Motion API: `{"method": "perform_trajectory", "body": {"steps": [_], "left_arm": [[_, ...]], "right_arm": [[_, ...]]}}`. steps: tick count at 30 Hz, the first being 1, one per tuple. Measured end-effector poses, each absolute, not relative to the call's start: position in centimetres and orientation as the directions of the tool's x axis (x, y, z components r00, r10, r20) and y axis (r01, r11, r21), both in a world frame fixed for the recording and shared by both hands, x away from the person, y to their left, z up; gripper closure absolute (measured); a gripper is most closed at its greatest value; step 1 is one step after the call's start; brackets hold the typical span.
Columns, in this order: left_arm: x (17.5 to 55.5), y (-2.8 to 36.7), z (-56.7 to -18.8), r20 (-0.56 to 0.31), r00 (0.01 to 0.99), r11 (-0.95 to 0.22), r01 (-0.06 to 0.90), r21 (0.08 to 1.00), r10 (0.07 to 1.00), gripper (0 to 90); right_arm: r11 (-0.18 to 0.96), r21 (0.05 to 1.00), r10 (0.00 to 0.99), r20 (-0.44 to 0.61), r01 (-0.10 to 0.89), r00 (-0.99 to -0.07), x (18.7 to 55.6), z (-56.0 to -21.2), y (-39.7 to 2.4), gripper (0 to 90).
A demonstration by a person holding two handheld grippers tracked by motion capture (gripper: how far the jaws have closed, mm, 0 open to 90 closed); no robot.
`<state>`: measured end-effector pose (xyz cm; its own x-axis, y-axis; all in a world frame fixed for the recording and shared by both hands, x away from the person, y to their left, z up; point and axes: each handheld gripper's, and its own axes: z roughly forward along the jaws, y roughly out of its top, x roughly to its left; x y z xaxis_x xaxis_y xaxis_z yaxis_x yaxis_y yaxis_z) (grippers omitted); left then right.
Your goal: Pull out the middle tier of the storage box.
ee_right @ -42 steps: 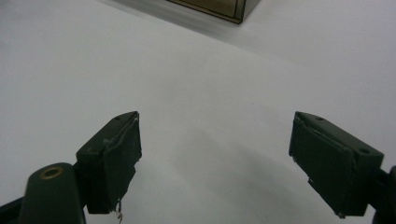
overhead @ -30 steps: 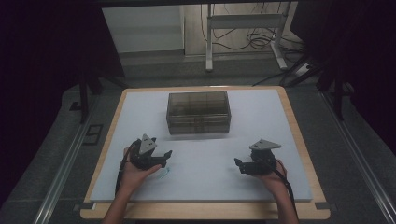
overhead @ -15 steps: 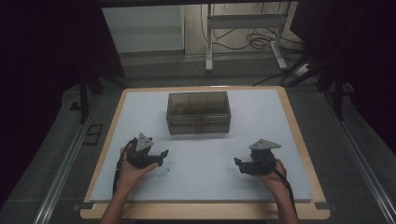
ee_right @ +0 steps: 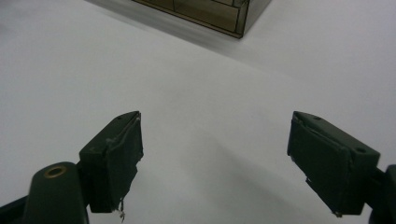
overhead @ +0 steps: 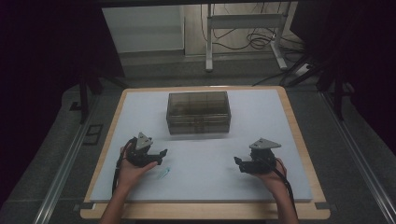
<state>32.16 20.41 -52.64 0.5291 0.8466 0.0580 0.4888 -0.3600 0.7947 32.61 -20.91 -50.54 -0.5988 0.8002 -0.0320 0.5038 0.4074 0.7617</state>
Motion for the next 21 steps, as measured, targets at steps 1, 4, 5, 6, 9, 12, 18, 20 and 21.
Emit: {"method": "perform_trajectory", "body": {"steps": [1,4,5,6,9,12,18,20,21], "left_arm": [[32.3,20.5,-52.7,0.059,0.529,-0.361,0.489,0.794,0.847,20.8],[32.6,20.5,-52.7,0.052,0.529,-0.354,0.488,0.798,0.847,22.2],[32.8,20.5,-52.7,0.056,0.530,-0.359,0.489,0.795,0.846,22.4],[32.9,20.5,-52.6,0.057,0.529,-0.358,0.487,0.796,0.846,22.6],[33.3,20.4,-52.4,0.054,0.531,-0.354,0.483,0.801,0.846,24.4],[33.6,20.3,-52.3,0.057,0.534,-0.356,0.476,0.804,0.843,27.1],[34.1,20.1,-52.3,0.062,0.538,-0.352,0.457,0.817,0.841,31.3],[34.2,19.9,-52.2,0.069,0.542,-0.361,0.454,0.815,0.838,31.4],[34.3,19.8,-52.2,0.066,0.543,-0.358,0.453,0.816,0.837,31.5]], "right_arm": [[0.408,0.762,0.800,-0.033,0.503,-0.599,32.7,-50.5,-20.9,18.5],[0.412,0.767,0.794,-0.037,0.492,-0.607,33.0,-50.3,-20.8,21.2],[0.412,0.769,0.789,-0.034,0.488,-0.613,33.1,-50.2,-20.8,22.0],[0.412,0.770,0.785,-0.028,0.487,-0.618,33.2,-50.2,-20.7,22.6],[0.408,0.775,0.784,-0.027,0.482,-0.621,33.7,-49.9,-20.6,23.7],[0.404,0.782,0.781,-0.024,0.474,-0.624,34.0,-49.9,-20.6,25.0],[0.379,0.801,0.781,-0.008,0.463,-0.625,34.9,-49.5,-20.6,29.2],[0.378,0.806,0.781,-0.014,0.455,-0.624,35.1,-49.2,-20.6,30.6],[0.378,0.809,0.778,-0.014,0.451,-0.628,35.3,-49.1,-20.5,31.6]]}}
